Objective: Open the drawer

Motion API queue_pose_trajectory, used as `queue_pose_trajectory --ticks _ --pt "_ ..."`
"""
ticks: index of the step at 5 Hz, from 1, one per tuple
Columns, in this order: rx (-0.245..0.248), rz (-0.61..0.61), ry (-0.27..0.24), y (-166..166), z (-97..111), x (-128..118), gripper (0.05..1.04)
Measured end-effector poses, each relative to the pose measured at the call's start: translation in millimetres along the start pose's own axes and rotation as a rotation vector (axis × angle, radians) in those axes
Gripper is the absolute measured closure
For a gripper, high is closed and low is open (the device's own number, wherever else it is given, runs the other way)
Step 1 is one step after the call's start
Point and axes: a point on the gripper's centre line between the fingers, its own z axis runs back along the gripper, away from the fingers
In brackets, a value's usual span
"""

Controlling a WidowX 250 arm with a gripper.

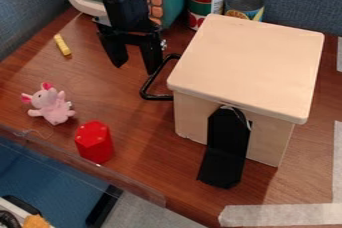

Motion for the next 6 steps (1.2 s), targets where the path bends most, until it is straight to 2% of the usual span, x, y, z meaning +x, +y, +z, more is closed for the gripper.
queue_pose_trajectory --ticks 2,3,4,5,6 --pt "0.003 0.043 0.048 7 -23 8 0.085" --pt "-0.006 0.041 0.054 5 -29 10 0.085" --pt "-0.061 0.046 0.059 -2 -38 12 0.085" --pt "-0.059 0.046 0.057 -1 -39 12 0.138" --pt "-0.062 0.051 0.07 -1 -43 11 0.434"
